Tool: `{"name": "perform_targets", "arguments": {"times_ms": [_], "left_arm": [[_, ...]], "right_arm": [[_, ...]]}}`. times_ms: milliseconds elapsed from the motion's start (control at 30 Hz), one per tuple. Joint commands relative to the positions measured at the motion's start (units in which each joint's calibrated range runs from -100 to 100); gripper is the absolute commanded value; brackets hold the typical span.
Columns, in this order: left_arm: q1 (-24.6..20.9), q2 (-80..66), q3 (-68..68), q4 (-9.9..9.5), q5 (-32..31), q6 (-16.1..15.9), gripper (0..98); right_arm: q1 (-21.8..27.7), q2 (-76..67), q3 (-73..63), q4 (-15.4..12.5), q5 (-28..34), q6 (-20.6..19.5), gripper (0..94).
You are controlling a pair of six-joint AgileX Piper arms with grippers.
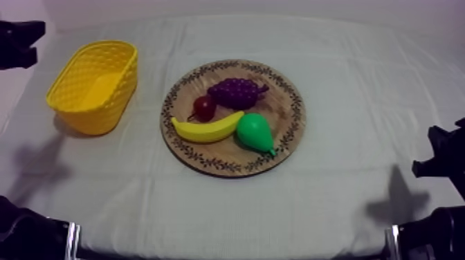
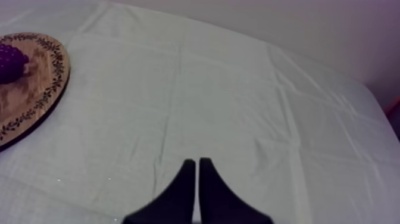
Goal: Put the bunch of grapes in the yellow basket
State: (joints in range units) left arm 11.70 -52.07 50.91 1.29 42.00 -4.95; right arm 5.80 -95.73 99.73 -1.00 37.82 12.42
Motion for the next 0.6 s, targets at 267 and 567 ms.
{"name": "perform_targets", "arguments": {"times_ms": [267,567], "left_arm": [[6.4,16.6,-10.0,0.83,0.9,-4.6,0.0],[10.7,27.6,-20.4,4.11,5.0,-10.2,0.0]], "right_arm": [[0.0,0.0,0.0,0.0,0.0,0.0,0.2],[0.0,0.0,0.0,0.0,0.0,0.0,0.2]]}}
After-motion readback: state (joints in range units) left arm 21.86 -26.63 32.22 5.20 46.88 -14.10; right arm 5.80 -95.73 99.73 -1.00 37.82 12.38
